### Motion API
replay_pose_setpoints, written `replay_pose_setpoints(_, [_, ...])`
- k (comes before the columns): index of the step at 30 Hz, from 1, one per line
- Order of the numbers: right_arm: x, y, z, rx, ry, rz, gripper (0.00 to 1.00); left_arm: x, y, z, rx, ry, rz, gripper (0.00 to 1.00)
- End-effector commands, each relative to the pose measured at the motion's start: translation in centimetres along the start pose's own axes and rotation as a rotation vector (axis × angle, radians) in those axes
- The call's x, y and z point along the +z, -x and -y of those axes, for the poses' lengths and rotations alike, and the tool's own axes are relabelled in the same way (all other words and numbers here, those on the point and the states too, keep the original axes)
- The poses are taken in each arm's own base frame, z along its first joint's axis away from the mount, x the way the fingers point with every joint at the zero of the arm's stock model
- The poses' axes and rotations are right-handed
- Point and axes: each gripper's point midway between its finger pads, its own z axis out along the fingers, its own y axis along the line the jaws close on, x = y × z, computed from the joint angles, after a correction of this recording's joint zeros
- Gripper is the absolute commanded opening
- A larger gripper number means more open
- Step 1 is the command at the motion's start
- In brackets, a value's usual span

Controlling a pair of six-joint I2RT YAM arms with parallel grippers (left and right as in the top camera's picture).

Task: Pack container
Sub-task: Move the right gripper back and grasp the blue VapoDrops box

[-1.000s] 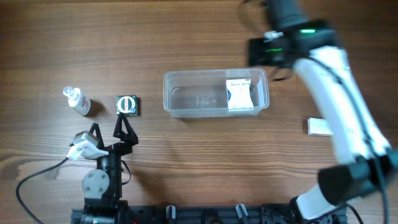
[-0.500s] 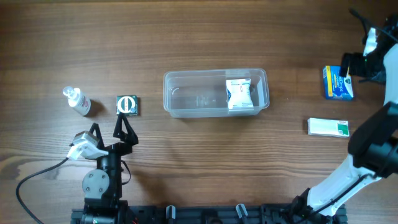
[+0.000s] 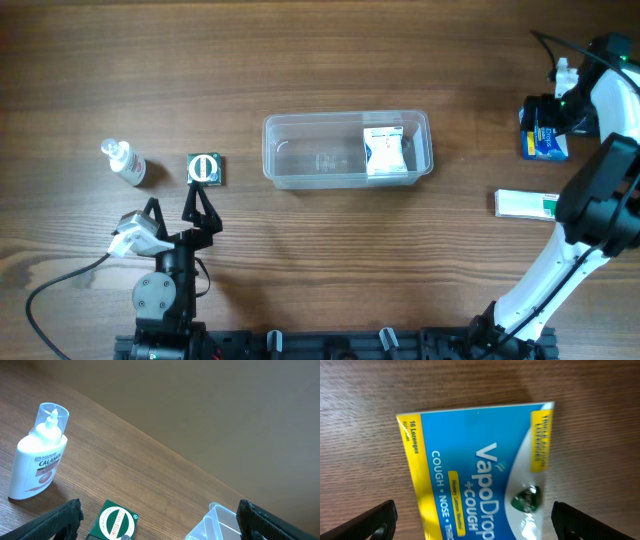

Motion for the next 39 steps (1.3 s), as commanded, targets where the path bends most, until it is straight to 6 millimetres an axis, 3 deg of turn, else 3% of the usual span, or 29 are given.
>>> replay_pose_setpoints(1, [1.6, -0.6, -0.3, -0.012, 0.008, -0.038, 1.00, 0.0, 0.1, -0.3, 0.004, 0.012, 0.008, 1.00])
replay_pose_setpoints(15, [3.0, -0.8, -0.3, -0.009, 0.010, -0.054, 0.98, 0.0, 0.1, -0.3, 0.004, 0.012, 0.008, 1.00])
replay_pose_setpoints(18, [3.0, -0.8, -0.3, -0.003, 0.009, -0.054, 0.89, 0.0, 0.1, -0.3, 0.004, 0.012, 0.008, 1.00])
replay_pose_setpoints(20, [3.0, -0.9, -0.3, 0.017, 0.010, -0.058, 0.73, 0.0, 0.1, -0.3, 0.004, 0.012, 0.008, 1.00])
replay_pose_setpoints(21, [3.0, -0.9, -0.3, 0.023, 0.010, -0.059, 0.70, 0.0, 0.1, -0.3, 0.004, 0.012, 0.008, 1.00])
replay_pose_setpoints(25, [1.8, -0.6, -0.2, 0.070, 0.011, -0.059, 0.70, 0.0, 0.1, -0.3, 0.004, 0.012, 0.008, 1.00])
replay_pose_setpoints(29, [-1.5, 0.5, -1.4, 0.097, 0.081, -0.013, 0.72, 0.0, 0.1, -0.3, 0.004, 0.012, 0.008, 1.00])
replay_pose_setpoints(31, [-4.4, 1.0, -3.1, 0.099, 0.159, 0.025, 0.72, 0.0, 0.1, -0.3, 0.004, 0.012, 0.008, 1.00])
replay_pose_setpoints(35, [-11.4, 0.8, -7.2, 0.070, 0.253, 0.093, 0.72, 0.0, 0.1, -0.3, 0.004, 0.012, 0.008, 1.00])
replay_pose_setpoints(39, [-19.0, -1.3, -13.0, -0.006, 0.272, 0.160, 0.73, 0.0, 0.1, -0.3, 0.004, 0.012, 0.008, 1.00])
